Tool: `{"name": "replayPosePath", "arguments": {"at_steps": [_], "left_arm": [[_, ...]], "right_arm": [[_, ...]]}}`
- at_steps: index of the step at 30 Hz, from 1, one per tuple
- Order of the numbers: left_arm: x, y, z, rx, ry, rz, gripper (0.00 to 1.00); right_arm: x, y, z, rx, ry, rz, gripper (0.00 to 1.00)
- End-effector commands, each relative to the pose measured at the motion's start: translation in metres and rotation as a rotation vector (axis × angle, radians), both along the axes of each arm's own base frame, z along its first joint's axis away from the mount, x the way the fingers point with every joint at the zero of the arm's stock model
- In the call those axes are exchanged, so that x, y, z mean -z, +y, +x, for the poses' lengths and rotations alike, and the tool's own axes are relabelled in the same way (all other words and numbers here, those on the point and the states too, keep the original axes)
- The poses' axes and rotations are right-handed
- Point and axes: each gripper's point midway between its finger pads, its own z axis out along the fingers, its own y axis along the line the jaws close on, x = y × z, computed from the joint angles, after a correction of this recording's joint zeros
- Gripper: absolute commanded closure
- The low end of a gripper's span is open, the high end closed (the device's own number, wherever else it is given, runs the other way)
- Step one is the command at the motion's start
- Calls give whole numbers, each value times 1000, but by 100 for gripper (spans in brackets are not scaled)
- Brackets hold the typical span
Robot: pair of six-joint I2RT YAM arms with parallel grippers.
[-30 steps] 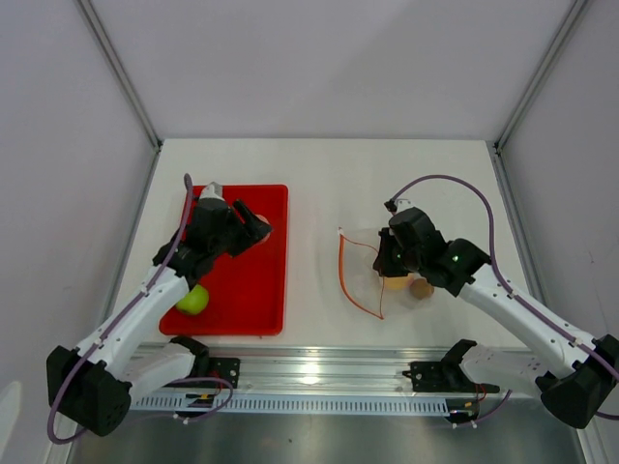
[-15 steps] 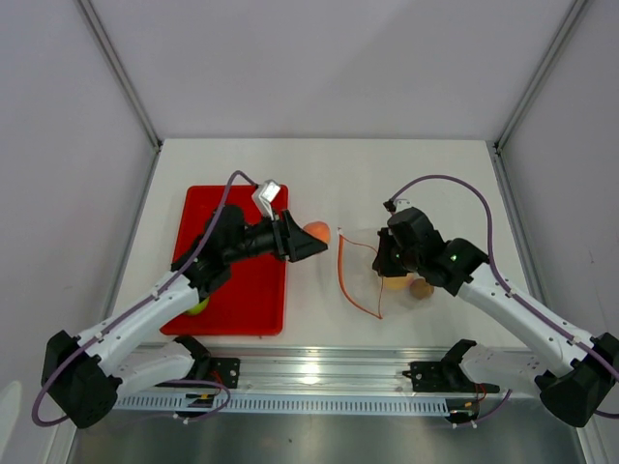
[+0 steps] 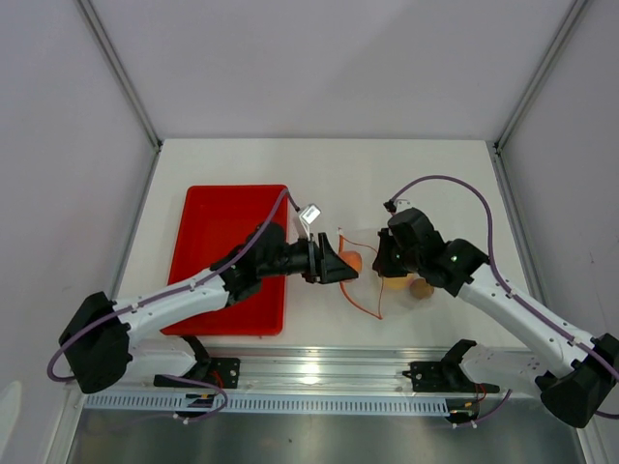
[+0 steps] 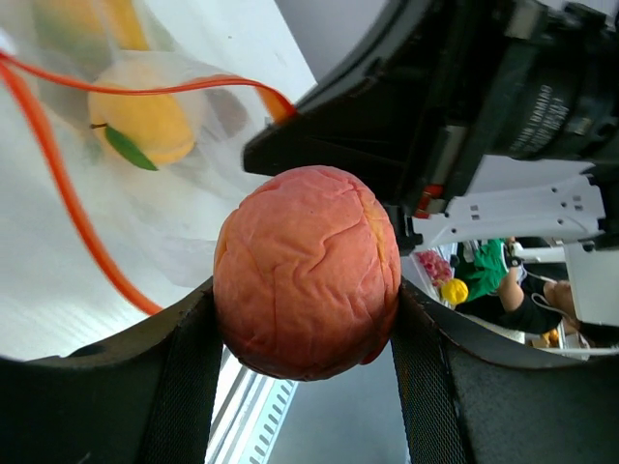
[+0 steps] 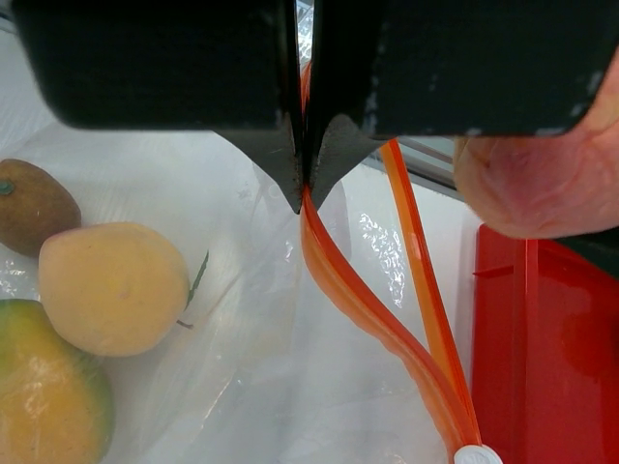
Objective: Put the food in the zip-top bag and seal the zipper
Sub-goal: Place the fake fruit in the zipper food storage bag.
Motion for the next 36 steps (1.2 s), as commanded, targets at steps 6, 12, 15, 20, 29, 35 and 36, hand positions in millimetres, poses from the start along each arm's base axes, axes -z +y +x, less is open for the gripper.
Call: {"name": "replayPosePath", "arguments": {"at_steps": [6, 12, 15, 20, 29, 35, 36], "left_arm": [[-1, -11, 9, -56, 20, 20, 99], [11, -19, 12, -69, 50, 101, 87], [16, -22, 12, -59, 66, 111, 69], [25, -18, 15, -94, 80, 167, 1], [17, -13, 16, -108, 42, 159, 0], [7, -6, 18, -131, -10, 149, 0], [5, -4, 19, -136, -20, 148, 0]], "right_arm": [[-19, -1, 2, 15, -45, 32, 100], [-21, -1, 2, 16, -50, 38, 100], [-23, -2, 2, 17, -54, 38, 100], [-24, -3, 2, 18, -56, 35, 100], [-22, -3, 1, 17, -52, 35, 100], [-21, -4, 0, 20, -52, 31, 100], [-21, -4, 1, 19, -52, 30, 100]]}}
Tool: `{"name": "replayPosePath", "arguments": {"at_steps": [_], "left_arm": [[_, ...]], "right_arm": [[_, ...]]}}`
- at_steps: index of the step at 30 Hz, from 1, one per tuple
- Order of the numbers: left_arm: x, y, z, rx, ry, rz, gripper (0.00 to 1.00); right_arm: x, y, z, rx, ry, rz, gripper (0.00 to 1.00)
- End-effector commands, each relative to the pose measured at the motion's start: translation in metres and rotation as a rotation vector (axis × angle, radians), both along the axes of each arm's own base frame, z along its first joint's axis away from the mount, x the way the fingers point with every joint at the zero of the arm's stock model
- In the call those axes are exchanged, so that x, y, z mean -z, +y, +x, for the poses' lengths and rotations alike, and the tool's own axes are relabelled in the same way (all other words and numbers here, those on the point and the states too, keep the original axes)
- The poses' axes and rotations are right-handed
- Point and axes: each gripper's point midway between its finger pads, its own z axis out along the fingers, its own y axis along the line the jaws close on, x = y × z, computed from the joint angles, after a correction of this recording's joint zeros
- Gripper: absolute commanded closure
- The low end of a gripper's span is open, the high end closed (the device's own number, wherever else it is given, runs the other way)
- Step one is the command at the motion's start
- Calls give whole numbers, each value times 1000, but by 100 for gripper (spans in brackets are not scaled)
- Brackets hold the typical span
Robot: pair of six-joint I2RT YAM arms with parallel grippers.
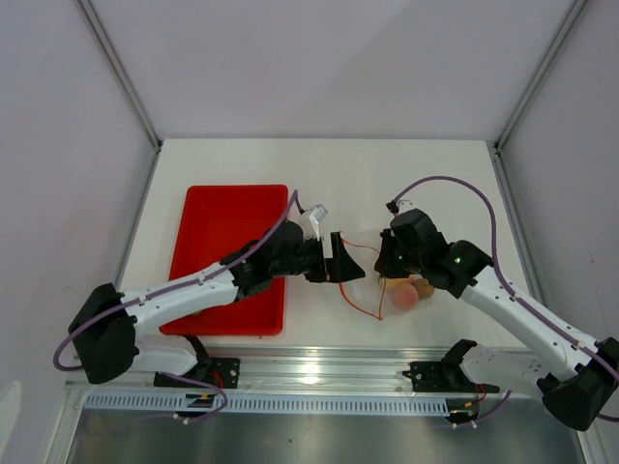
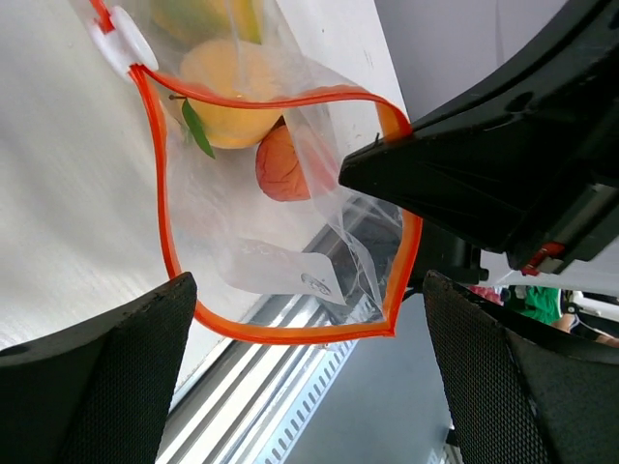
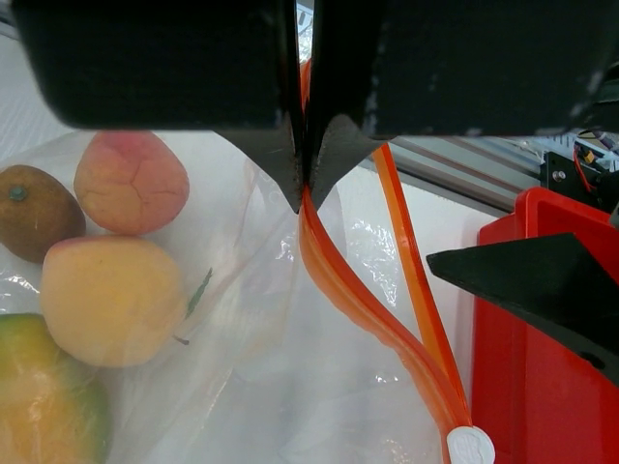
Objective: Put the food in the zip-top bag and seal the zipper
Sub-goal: Place the fake fruit in the zipper food storage bag, then pick up the fake fruit from the bin.
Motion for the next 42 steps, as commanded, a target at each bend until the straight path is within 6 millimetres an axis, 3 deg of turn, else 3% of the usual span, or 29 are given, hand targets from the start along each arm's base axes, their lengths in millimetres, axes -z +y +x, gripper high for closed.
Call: {"name": "replayPosePath", "arguments": {"at_steps": [1, 10, 13, 17, 21, 25, 28, 32, 36, 42], "left_arm": [[-38, 5, 5, -24, -116, -49, 0], [-64, 50, 19, -165, -262, 56, 1], [-66, 78, 32, -274, -277, 136, 1], [-54, 120, 47, -420, -202, 236, 0], [-34, 184, 62, -661, -66, 354, 0], [-14, 244, 50, -890, 79, 515, 1], [-11, 270, 45, -1030, 138, 555, 1], [4, 307, 18, -1184, 271, 658, 0], [15, 328, 1, -1299, 379, 720, 0], [42, 345, -14, -1331, 550, 877, 0]], "right_arm": [[-16, 0, 4, 17, -46, 27, 100], [-10, 1, 3, 12, -34, 24, 100], [-10, 0, 3, 14, -35, 25, 100], [-9, 1, 3, 9, -35, 25, 100], [-6, 1, 2, 5, -29, 22, 100], [-5, 1, 2, 4, -30, 23, 100], [-4, 2, 3, -3, -30, 22, 100], [-5, 3, 3, -7, -33, 25, 100], [-4, 3, 3, -7, -32, 24, 100], [-3, 2, 2, -11, -30, 24, 100]]}}
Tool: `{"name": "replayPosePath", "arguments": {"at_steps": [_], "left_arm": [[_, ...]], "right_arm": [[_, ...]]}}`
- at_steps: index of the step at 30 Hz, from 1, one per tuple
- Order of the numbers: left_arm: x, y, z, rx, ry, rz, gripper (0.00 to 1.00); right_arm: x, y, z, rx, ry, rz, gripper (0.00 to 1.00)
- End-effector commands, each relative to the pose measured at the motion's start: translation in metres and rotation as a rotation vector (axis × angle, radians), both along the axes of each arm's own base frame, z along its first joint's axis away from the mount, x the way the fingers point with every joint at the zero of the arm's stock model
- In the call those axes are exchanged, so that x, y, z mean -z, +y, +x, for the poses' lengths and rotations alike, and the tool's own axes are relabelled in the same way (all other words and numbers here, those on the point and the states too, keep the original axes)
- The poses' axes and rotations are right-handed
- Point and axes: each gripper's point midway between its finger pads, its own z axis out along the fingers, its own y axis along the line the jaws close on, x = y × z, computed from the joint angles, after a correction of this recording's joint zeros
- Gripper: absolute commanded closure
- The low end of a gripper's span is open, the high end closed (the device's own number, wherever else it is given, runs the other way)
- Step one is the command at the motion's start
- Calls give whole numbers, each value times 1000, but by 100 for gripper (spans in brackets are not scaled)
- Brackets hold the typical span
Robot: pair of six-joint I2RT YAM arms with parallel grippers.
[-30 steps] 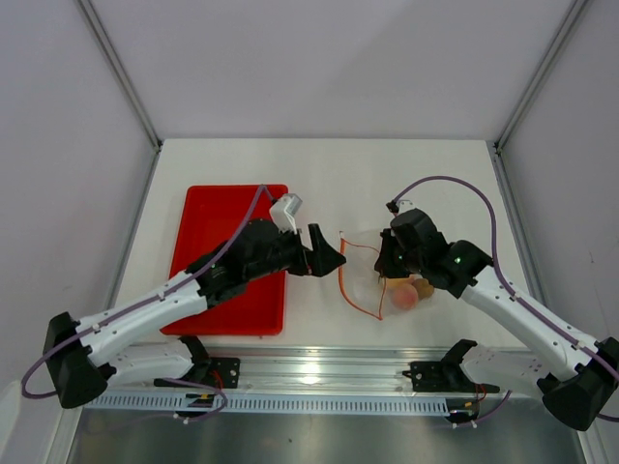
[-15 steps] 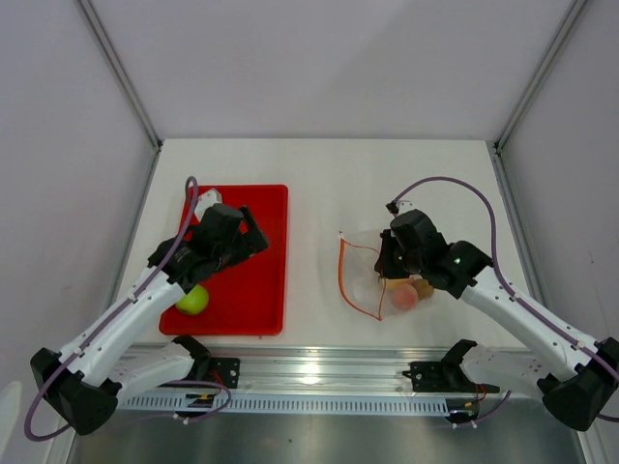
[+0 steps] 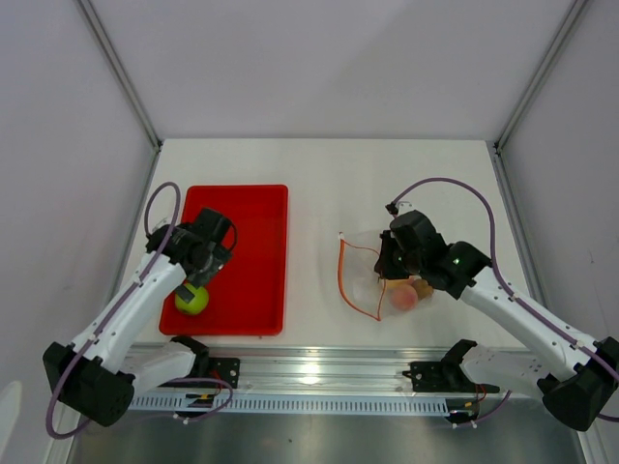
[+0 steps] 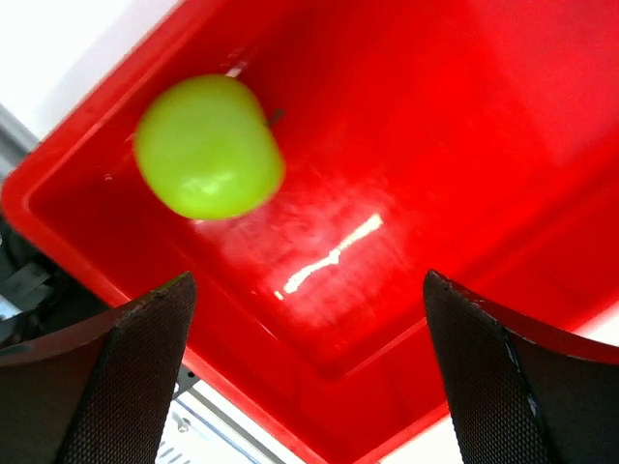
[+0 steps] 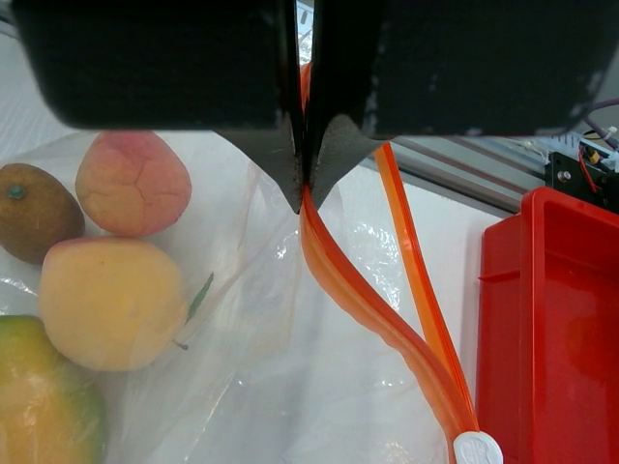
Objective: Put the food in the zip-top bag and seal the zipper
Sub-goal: Pick up the fake fruit from the bin.
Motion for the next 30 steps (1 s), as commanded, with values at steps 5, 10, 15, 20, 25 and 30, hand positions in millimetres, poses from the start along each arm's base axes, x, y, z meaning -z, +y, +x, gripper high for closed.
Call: {"name": "replayPosePath", "arguments": {"at_steps": [5, 10, 15, 20, 25, 30], "left_arm": [[16, 25, -19, -133, 90, 44, 1], [27, 37, -19, -179, 63, 47, 1], [39, 45, -18, -220, 104, 54, 0], [47, 46, -12, -233, 132, 52, 1], [52, 50, -7, -249, 154, 57, 0], [60, 55, -9, -262, 172, 74, 0]], "right_arm": [[-7, 2, 2, -9, -36, 22, 100], [-6, 0, 3, -3, -37, 20, 100], [-5, 1, 2, -9, -34, 23, 100], [-5, -1, 2, -4, -36, 18, 100], [-4, -3, 2, 1, -34, 13, 100], [-4, -4, 4, 2, -36, 13, 100]]}}
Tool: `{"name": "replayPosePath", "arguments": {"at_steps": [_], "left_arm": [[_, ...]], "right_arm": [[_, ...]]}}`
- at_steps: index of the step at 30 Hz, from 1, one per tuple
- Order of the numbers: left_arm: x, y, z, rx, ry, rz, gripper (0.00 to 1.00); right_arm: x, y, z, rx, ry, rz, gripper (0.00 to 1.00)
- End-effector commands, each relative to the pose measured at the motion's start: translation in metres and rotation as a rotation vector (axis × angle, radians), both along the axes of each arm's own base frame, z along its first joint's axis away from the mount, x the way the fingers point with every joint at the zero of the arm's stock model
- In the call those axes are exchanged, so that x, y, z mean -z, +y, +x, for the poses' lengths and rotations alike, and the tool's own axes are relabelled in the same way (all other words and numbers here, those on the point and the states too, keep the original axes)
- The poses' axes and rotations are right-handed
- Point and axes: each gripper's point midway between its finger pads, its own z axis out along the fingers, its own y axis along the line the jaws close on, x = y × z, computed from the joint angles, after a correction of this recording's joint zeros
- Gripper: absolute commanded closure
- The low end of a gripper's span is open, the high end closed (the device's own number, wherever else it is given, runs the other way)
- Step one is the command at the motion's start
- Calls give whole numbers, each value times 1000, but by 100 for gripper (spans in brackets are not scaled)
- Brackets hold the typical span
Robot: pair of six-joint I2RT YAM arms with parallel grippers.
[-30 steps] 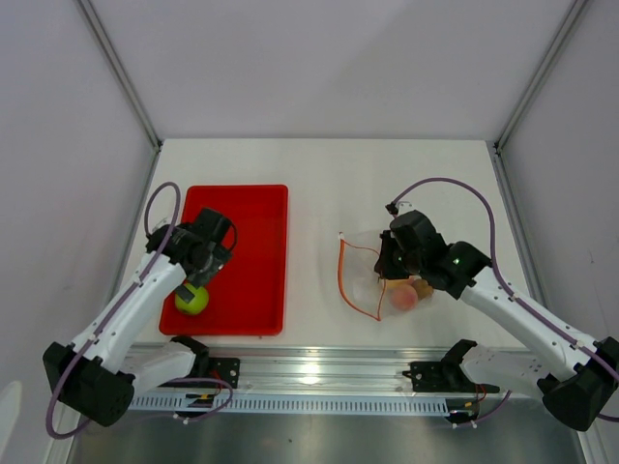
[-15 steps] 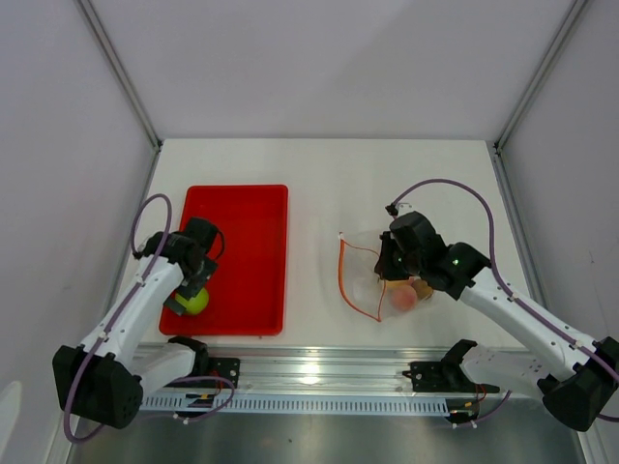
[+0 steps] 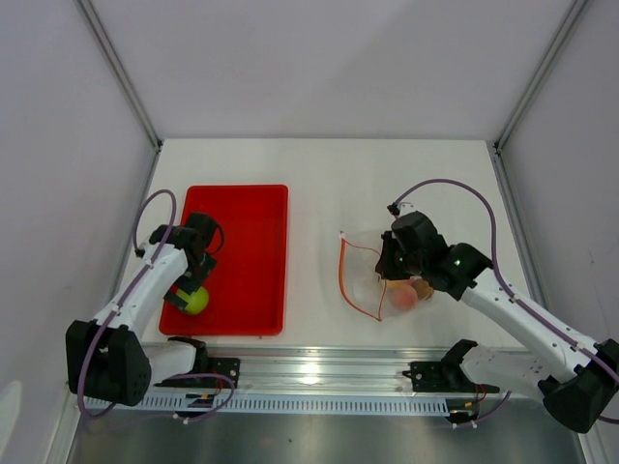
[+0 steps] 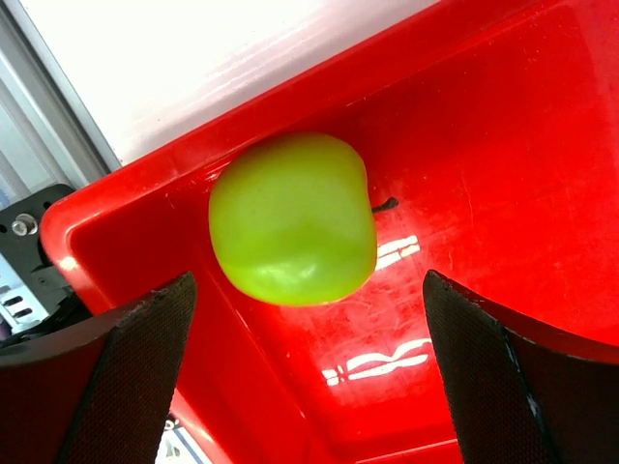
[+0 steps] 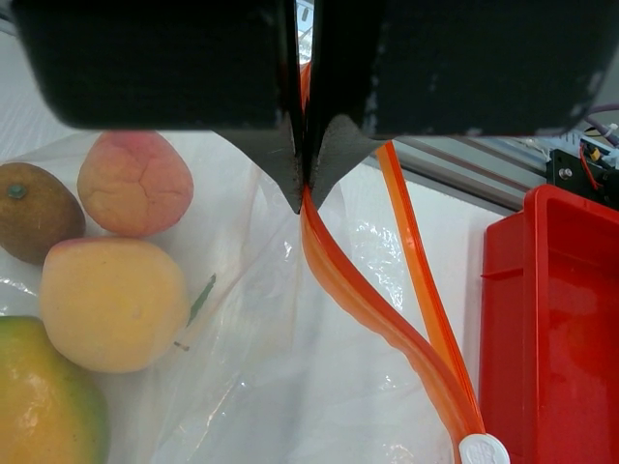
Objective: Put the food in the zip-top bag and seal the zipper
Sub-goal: Pick up the fake fruit from the bin.
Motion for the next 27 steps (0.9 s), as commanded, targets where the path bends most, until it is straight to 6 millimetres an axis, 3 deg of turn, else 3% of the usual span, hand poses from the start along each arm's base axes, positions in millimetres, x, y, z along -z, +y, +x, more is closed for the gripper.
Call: {"name": "replayPosePath", "arguments": {"at_steps": [1, 27], "left_arm": [[5, 7, 3, -8, -5, 18, 1], [47, 12, 1, -48, 94, -5, 0]], "right_arm": [[-7, -1, 3, -5, -31, 10, 100], [2, -1, 6, -2, -15, -5, 100]]}}
